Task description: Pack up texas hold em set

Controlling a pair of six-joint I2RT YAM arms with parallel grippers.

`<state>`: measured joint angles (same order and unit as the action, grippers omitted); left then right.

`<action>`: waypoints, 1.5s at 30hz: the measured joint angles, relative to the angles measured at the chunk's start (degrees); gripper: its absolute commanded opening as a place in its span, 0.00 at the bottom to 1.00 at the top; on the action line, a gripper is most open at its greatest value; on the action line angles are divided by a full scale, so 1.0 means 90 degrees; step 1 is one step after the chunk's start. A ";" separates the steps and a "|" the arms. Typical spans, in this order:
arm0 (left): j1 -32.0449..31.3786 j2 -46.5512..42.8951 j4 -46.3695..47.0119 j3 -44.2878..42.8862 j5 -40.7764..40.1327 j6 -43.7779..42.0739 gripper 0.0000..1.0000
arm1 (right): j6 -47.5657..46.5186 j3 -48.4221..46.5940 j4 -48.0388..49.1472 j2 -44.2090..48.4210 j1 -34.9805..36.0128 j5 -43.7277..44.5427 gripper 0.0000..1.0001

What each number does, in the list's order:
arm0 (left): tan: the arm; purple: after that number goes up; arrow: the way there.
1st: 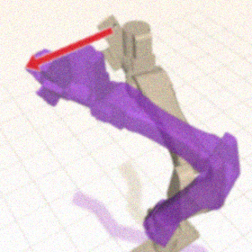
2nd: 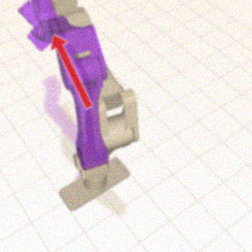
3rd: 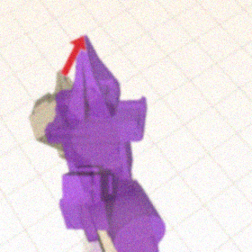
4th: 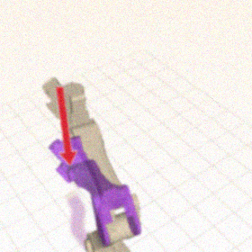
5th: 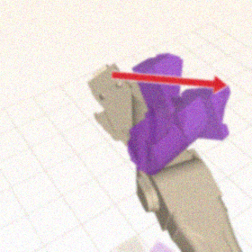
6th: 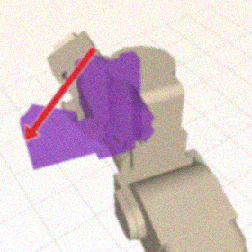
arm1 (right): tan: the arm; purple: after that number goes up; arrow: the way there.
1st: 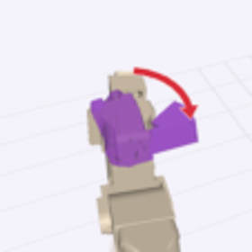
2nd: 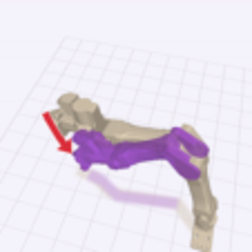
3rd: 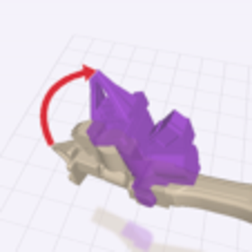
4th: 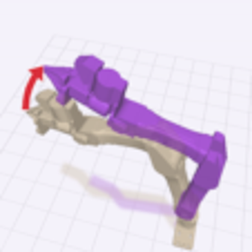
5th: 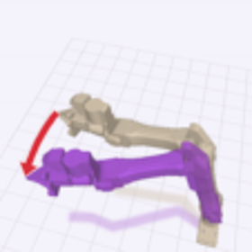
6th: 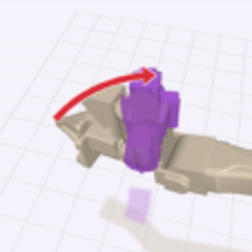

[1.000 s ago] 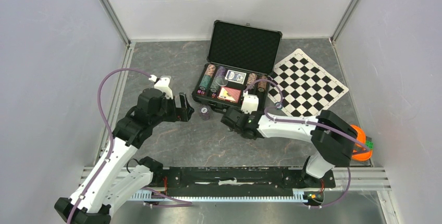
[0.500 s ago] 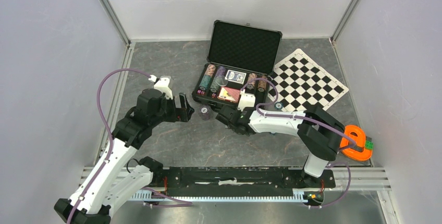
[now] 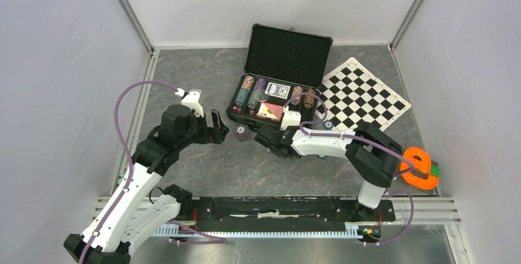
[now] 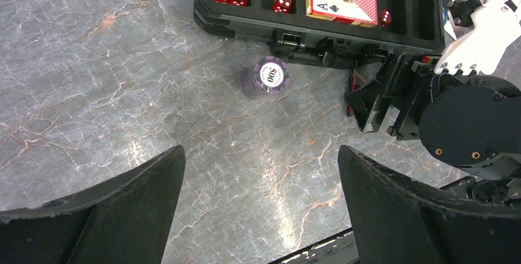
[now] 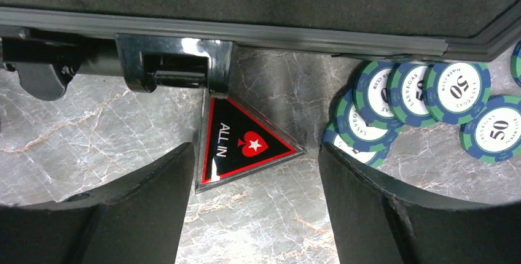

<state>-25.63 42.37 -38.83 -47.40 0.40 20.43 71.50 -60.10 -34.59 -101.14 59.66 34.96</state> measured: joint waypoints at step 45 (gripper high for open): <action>0.0000 0.0180 0.0000 0.0000 -0.0027 -0.0046 1.00 | -0.1984 0.0270 0.0954 0.2191 -0.0092 -0.0959 0.52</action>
<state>-25.63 43.99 -38.83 -47.40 0.16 20.01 53.65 -57.67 -26.00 -81.43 58.83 26.33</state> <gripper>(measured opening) 0.994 0.658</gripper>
